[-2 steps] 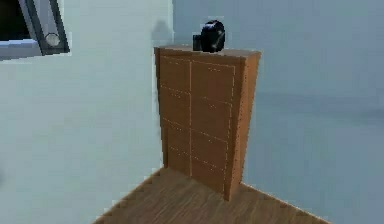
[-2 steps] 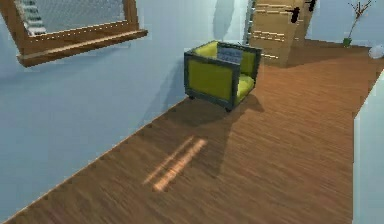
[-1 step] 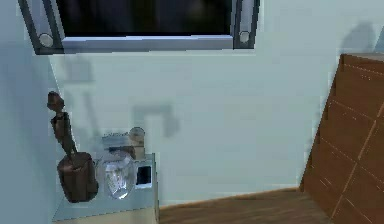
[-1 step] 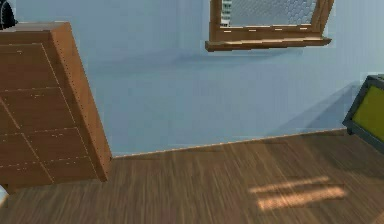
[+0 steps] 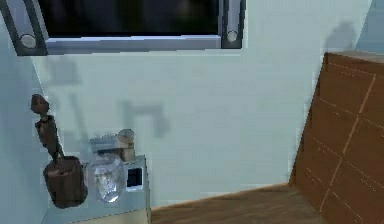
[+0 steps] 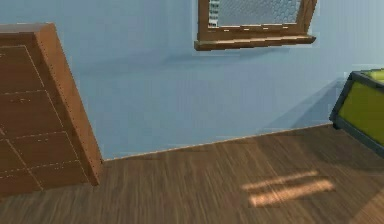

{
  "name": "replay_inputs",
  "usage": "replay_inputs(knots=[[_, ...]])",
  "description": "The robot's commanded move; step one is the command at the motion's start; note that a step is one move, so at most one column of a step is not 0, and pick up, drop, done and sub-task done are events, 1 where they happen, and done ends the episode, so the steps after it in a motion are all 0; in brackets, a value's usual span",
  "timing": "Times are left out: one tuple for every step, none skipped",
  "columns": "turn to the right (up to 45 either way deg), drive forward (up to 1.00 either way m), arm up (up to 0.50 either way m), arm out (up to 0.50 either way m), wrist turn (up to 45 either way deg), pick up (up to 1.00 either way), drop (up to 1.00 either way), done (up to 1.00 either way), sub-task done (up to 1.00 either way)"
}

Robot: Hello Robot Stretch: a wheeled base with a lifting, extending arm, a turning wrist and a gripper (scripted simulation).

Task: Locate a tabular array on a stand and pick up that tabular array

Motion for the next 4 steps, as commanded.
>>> replay_inputs(knots=[[0.0,0.3,0.0,0.0,0.0,0.0,0.0,0.0,0.0],[-45.0,0.0,0.0,0.0,0.0,0.0,0.0,0.0,0.0],[-45.0,0.0,0.0,0.0,0.0,0.0,0.0,0.0,0.0],[-27.0,0.0,0.0,0.0,0.0,0.0,0.0,0.0,0.0]])
